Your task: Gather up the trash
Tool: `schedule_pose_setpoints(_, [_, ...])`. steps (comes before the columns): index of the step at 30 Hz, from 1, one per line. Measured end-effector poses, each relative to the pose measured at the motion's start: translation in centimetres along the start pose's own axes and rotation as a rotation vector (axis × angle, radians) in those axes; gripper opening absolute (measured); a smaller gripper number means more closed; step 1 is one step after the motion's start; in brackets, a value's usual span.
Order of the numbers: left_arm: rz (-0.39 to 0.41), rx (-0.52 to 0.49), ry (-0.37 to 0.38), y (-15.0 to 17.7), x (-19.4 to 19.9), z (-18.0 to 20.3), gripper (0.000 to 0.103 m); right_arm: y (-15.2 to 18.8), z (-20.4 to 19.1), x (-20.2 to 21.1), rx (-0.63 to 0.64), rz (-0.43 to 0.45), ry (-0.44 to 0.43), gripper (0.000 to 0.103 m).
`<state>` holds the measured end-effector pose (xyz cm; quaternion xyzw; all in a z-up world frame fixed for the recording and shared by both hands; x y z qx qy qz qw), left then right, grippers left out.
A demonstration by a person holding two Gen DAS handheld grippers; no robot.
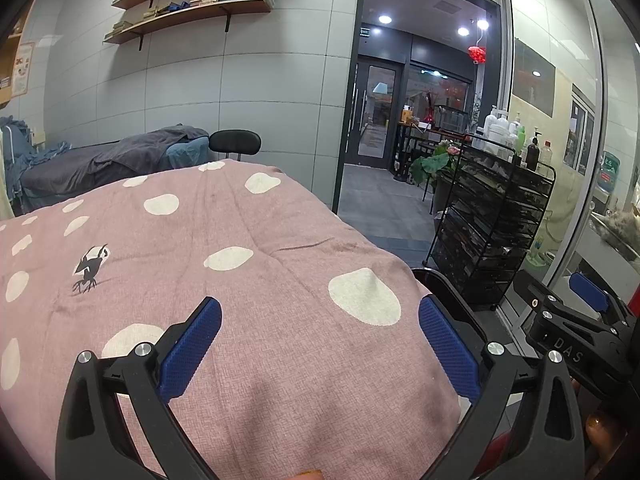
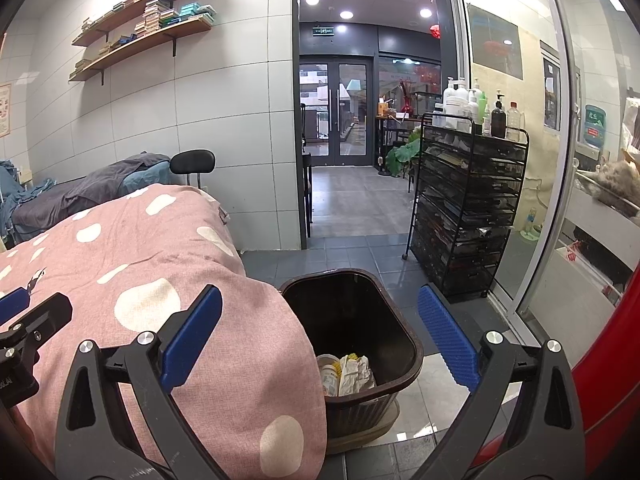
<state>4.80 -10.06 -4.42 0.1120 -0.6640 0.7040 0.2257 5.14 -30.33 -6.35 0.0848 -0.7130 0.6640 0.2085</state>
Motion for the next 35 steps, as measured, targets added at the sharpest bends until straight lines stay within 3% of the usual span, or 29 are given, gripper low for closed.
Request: schedule_pose_setpoints(35, [-0.006,0.0,0.009,0.04,-0.09,0.4,0.097,-0.04,-0.09,-0.08,0.0,-0.005,0.0,0.097])
Point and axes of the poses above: each gripper's, at about its wrist camera, not at the fingertips, and x roughly against the way its jaws point, z to its right, y to its underside, the point moved 4 cm from there along -x, roughly the way its jaws point
